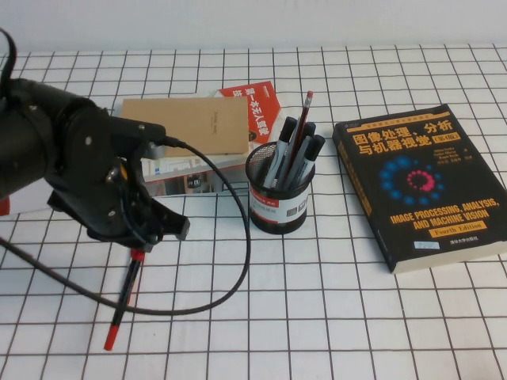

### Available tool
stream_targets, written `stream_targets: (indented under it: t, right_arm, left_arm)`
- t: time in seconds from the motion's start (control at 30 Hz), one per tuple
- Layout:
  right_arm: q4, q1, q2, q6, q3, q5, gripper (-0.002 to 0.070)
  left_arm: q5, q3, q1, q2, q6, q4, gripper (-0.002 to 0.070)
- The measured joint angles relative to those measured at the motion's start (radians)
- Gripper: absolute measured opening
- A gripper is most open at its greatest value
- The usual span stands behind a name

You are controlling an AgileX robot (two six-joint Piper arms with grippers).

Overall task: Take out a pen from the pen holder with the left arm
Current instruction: 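Take a marker out of the pen holder and lay it on the table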

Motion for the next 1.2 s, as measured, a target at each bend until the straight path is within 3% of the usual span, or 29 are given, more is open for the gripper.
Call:
stream_targets:
  t: [0.23, 0.53, 1.2]
  right_arm:
    - [0.000, 0.000, 0.000, 0.000, 0.000, 0.000, -0.0016]
    - [0.000, 0.000, 0.000, 0.000, 0.000, 0.000, -0.0017]
    - [0.000, 0.000, 0.000, 0.000, 0.000, 0.000, -0.0016]
  left_arm:
    - [0.013, -0.123, 0.011, 0.164, 0.073, -0.131, 0.0119]
    - [0.034, -0.220, 0.089, 0.284, -0.067, -0.028, 0.0119]
    - [-0.067, -0.228, 0.092, 0.391, -0.128, -0.016, 0.0118]
